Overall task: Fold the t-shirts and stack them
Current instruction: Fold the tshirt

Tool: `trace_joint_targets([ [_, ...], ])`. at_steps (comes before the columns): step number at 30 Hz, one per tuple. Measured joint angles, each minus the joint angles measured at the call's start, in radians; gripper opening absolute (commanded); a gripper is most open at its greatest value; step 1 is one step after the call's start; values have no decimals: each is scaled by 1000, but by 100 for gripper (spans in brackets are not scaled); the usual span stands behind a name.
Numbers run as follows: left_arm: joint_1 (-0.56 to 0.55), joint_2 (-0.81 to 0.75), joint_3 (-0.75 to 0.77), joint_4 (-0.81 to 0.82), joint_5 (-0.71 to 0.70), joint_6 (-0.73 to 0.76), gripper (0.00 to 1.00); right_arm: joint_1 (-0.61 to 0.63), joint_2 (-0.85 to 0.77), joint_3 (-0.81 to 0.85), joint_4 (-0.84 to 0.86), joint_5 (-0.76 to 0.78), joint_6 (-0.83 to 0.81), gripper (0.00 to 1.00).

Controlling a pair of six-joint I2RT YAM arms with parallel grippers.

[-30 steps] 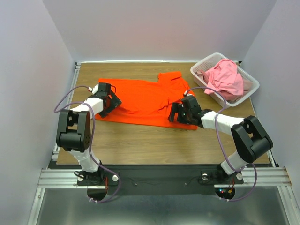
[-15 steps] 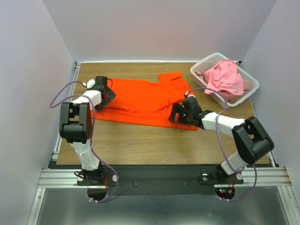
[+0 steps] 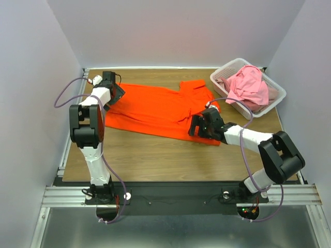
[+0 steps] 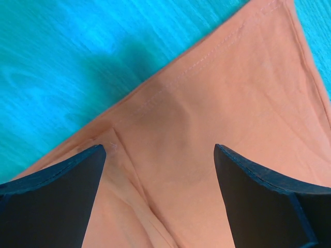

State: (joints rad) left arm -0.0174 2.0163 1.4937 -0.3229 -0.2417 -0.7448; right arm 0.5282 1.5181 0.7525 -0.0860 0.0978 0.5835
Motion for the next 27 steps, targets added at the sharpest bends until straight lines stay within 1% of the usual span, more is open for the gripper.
trace_joint_targets([
  [1, 0, -15, -10, 2, 1, 0, 99, 0, -7, -1, -11, 0, 0, 100],
  [3, 0, -82, -90, 18, 5, 3, 99, 0, -18, -2, -30, 0, 0, 100],
  [7, -8, -267, -270, 27, 24, 4, 99, 0, -37, -2, -59, -1, -2, 100],
  [9, -17, -305, -302, 29, 29, 4, 99, 0, -37, -2, -64, -1, -3, 100],
  [12, -52, -295, -320, 62, 47, 3, 99, 0, -37, -2, -69, -5, -3, 100],
  [18, -121, -193, -342, 117, 78, 6, 99, 0, -35, -3, -71, -17, -3, 100],
  [23, -128, -250, -445, 223, 107, -8, 98, 0, -95, -66, -69, -50, 22, 100],
  [27, -149, -367, -592, 256, 103, -55, 98, 0, -194, -142, -99, -62, 54, 100],
])
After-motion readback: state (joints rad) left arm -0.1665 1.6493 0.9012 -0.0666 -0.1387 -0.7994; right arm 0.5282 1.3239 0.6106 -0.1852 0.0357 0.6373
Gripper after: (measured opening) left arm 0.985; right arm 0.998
